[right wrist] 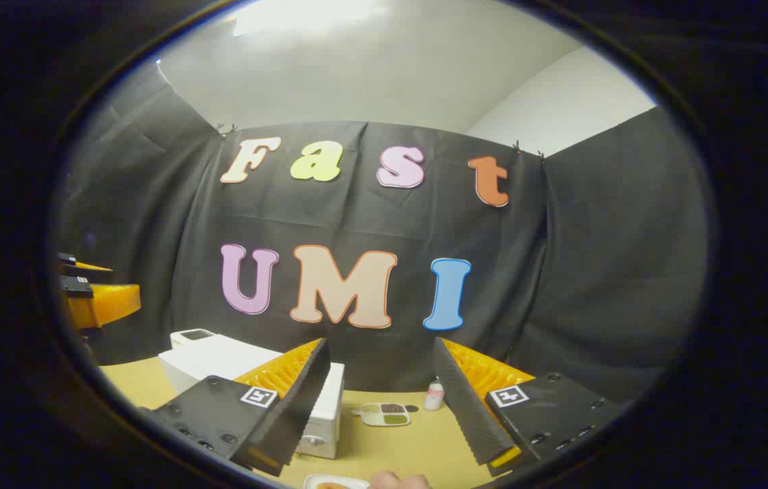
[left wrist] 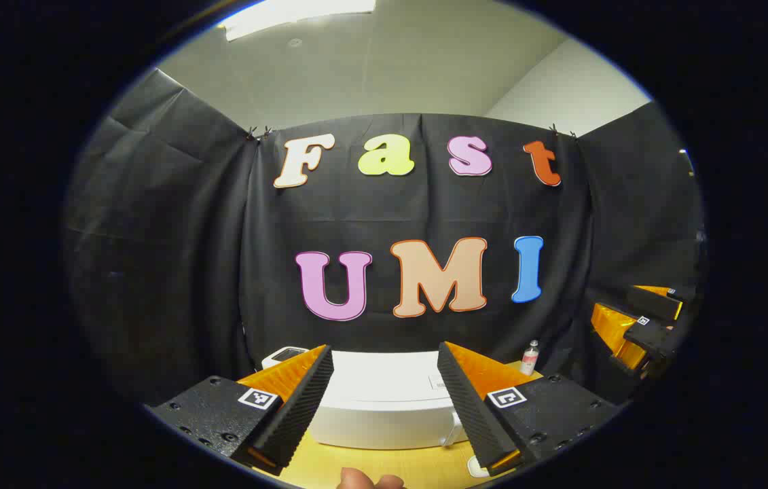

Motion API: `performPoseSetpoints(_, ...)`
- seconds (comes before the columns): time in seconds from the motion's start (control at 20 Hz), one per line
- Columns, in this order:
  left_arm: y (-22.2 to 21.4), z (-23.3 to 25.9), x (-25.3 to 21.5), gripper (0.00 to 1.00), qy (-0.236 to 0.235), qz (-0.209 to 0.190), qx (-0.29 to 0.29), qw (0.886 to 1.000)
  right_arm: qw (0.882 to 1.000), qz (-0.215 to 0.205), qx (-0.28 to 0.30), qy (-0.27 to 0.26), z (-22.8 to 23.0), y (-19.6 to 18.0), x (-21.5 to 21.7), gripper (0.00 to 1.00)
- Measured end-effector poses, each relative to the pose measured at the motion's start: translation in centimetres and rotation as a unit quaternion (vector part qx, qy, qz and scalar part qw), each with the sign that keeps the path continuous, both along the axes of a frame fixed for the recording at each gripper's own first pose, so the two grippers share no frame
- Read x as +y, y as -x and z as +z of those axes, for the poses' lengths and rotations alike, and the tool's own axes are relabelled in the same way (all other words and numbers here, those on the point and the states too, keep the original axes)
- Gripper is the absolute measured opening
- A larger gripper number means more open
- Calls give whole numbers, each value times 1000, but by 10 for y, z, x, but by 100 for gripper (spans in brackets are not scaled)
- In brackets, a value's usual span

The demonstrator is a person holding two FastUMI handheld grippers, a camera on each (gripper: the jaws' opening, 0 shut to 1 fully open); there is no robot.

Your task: Open the microwave oven with the left hand, put the food in, and close the microwave oven.

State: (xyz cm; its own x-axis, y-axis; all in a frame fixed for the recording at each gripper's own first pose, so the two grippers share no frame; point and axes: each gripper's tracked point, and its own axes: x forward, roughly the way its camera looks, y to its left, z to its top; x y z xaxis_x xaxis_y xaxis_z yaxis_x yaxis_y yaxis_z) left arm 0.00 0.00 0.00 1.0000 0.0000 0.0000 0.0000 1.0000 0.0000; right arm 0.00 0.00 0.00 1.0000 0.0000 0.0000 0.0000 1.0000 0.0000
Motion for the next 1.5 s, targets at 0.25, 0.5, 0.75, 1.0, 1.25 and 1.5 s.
performPoseSetpoints(0.25,-7,0,-2,96,-4,10,-1,1000,1000,5,3,-9,-3,-8,-4,97)
performPoseSetpoints(0.5,-9,1,1,96,-12,18,-3,1000,1000,11,-1,-18,-1,-13,-6,96)
performPoseSetpoints(0.75,-10,3,2,96,-19,21,-6,1000,1000,12,-10,-15,1,-13,-9,97)
performPoseSetpoints(1.0,-11,4,-4,96,-22,17,-7,1000,1000,9,-14,-14,3,-12,-17,96)
performPoseSetpoints(1.25,-9,4,-8,96,-25,17,-11,1000,1000,5,-17,-18,3,-13,-24,96)
performPoseSetpoints(1.5,-10,-3,-10,96,-28,18,-6,999,1000,6,-13,-17,-2,-12,-26,96)
